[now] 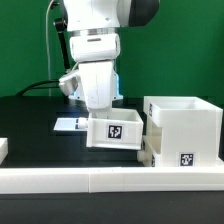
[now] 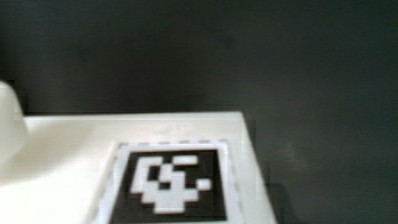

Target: Assemble drawer

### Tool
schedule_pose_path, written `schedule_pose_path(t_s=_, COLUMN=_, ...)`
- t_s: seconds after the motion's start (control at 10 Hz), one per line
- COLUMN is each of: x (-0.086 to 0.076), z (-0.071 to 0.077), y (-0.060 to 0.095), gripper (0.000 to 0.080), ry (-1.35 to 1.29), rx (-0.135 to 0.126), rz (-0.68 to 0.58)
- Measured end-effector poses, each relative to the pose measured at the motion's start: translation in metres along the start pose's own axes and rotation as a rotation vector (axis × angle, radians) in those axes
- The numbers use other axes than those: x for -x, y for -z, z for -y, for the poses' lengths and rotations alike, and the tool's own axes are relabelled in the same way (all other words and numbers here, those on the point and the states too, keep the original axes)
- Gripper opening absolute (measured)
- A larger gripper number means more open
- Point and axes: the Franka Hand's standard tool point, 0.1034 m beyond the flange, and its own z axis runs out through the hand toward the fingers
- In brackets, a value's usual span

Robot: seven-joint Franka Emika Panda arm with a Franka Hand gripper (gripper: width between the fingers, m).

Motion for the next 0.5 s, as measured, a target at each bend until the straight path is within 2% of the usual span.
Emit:
schedule_pose_path(t_s=0.1, x=-0.003, z=-0.001, y=-0.001, gripper=0.0042, ry=0.004, rx=-0.013, rz=-0.002)
schedule_pose_path(t_s=0.5, x=-0.015, z=-0.004, y=-0.005, gripper=0.0042, ry=0.021, rx=-0.024, rz=-0.012)
